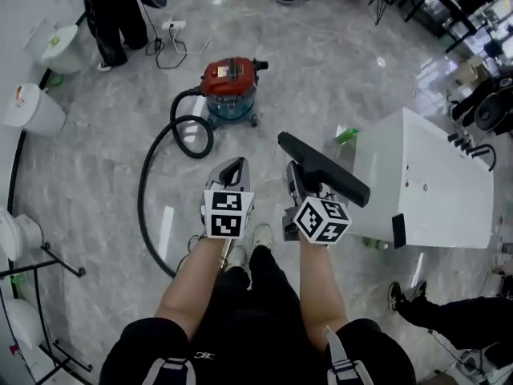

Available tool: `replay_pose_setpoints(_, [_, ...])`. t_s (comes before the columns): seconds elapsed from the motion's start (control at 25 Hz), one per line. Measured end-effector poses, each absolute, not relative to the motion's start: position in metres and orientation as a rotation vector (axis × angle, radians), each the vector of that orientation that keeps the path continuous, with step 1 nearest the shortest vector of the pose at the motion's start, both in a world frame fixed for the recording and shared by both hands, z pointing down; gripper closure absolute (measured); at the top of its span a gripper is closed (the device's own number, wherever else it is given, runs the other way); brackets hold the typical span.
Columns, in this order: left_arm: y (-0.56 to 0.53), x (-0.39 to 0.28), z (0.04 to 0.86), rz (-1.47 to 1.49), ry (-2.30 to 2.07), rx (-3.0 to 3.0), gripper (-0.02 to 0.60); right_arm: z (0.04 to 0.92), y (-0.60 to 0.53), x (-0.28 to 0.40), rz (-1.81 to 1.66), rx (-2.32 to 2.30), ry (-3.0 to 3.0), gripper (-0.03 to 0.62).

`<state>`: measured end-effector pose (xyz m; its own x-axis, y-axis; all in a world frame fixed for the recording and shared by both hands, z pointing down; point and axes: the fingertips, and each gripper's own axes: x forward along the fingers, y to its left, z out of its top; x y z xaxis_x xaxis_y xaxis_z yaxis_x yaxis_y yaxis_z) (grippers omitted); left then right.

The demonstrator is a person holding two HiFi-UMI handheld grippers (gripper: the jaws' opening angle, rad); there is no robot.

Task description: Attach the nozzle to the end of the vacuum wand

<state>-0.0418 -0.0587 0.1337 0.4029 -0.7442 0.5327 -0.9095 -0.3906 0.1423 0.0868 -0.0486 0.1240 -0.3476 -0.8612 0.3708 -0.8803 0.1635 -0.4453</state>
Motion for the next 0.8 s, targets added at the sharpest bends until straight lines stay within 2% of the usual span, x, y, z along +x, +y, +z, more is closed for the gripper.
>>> replay_pose_setpoints(0.16, [-0.068, -0.023, 0.018, 0.425, -1.505, 2.419, 0.574, 0.023, -0.055, 0.092, 0.800, 1.853, -2.496, 0.474])
replay_pose_setpoints(0.28, [-0.070, -0.006, -0.039, 0.332, -1.539, 2.491, 0.574, -0.033, -0.052, 0.110, 0.708, 1.893, -2.566, 0.474])
replay_pose_setpoints(0.56, [-0.054, 0.014, -0.095, 0.337, -1.594, 2.539, 0.574, -0.100, -0.022, 0.149, 0.502, 1.985, -2.597, 0.474])
replay_pose_setpoints(0.8, [-0.050, 0.048, -0.117, 0.340, -1.554, 2.604, 0.574, -0.119, -0.017, 0.167, 0.468, 2.016, -2.626, 0.476])
